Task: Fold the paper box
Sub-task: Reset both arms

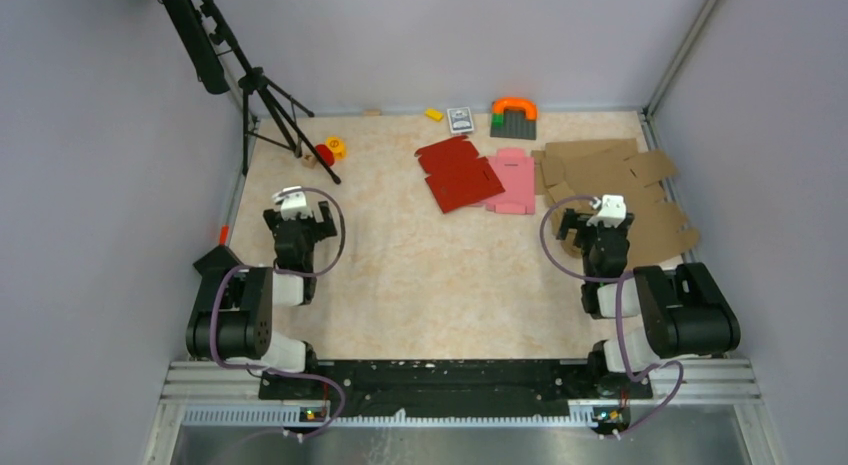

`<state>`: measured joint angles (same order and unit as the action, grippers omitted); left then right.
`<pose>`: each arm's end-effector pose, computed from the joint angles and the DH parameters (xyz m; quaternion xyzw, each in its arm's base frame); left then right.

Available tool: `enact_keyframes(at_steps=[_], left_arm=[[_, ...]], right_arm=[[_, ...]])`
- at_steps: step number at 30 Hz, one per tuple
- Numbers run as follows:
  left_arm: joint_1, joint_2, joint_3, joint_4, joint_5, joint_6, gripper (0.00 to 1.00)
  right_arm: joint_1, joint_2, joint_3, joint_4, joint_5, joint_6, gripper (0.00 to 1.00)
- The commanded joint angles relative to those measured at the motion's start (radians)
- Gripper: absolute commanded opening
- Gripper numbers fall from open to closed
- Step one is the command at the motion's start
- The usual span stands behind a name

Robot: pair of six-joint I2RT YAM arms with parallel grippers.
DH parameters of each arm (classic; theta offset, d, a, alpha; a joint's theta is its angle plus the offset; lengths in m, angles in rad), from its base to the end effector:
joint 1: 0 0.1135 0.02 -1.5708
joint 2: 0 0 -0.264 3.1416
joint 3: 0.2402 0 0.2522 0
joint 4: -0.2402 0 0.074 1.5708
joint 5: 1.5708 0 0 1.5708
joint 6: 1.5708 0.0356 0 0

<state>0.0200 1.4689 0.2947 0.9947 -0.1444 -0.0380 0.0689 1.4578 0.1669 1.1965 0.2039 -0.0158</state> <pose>0.2504 0.0101 0.1539 -0.0684 0.7640 0.0496 0.6397 0.2239 0.0082 0.1467 0.0373 0.7381 -0.0575 0.6712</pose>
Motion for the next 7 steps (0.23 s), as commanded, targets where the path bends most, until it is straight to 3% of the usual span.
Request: enact_keyframes(at_steps=[1, 7], left_arm=[[0.006, 0.004, 0.012, 0.064, 0.02, 0.01, 0.99], [0.012, 0.0, 0.014, 0.059, 0.026, 0.007, 0.99]], right_arm=[[-0.008, 0.0, 0.017, 0.024, -0.025, 0.008, 0.99], [-0.007, 0.001, 0.017, 0.025, -0.024, 0.008, 0.99]])
